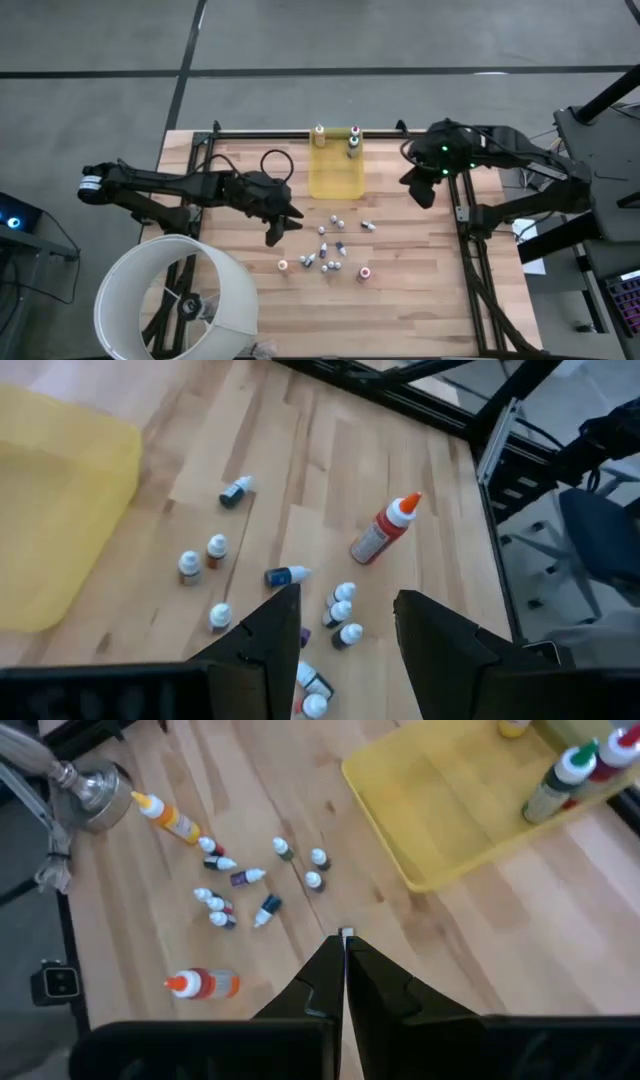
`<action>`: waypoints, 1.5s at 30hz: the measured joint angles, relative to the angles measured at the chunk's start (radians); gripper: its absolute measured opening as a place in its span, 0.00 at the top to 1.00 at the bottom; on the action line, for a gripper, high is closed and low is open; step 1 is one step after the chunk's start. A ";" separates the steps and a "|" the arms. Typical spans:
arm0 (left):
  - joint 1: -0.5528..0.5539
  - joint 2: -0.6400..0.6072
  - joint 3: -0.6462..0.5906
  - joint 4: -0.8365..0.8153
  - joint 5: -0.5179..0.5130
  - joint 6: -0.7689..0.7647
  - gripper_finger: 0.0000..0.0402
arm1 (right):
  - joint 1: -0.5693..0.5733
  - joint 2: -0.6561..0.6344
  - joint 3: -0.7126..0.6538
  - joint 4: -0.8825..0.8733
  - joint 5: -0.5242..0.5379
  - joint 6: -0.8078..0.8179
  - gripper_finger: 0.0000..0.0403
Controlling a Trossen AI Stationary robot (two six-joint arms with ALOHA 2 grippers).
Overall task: Pick & Place food coloring
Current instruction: Put the large yellow food coloring bottle into the yellow container
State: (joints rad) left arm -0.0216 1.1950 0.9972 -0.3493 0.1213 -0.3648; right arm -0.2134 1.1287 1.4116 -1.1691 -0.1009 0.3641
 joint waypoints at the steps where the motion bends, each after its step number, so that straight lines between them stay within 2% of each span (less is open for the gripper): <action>1: 0.000 0.000 0.015 -0.024 0.001 0.002 0.66 | 0.000 -0.015 -0.015 0.000 0.000 0.012 0.98; 8: 0.000 0.003 0.134 -0.162 -0.008 0.072 0.66 | 0.000 -0.077 -0.087 0.001 0.022 0.048 0.98; 15: -0.007 0.023 0.187 -0.236 -0.007 0.103 0.65 | 0.000 -0.081 -0.107 0.001 0.023 0.048 0.98; 26: -0.050 0.110 0.193 -0.272 0.019 0.206 0.42 | 0.000 -0.081 -0.105 0.001 0.026 0.048 0.98; 37: -0.110 0.183 0.193 -0.334 0.052 0.271 0.41 | 0.000 -0.080 -0.105 0.000 0.053 0.070 0.98; 42: -0.117 0.211 0.192 -0.351 0.133 0.257 0.41 | 0.000 -0.080 -0.105 0.000 0.056 0.070 0.98; 45: -0.133 0.224 0.192 -0.352 0.145 0.267 0.41 | 0.000 -0.080 -0.105 0.000 0.056 0.070 0.98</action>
State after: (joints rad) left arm -0.1547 1.4185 1.1896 -0.7013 0.2659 -0.0975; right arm -0.2138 1.0485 1.3071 -1.1694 -0.0444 0.4343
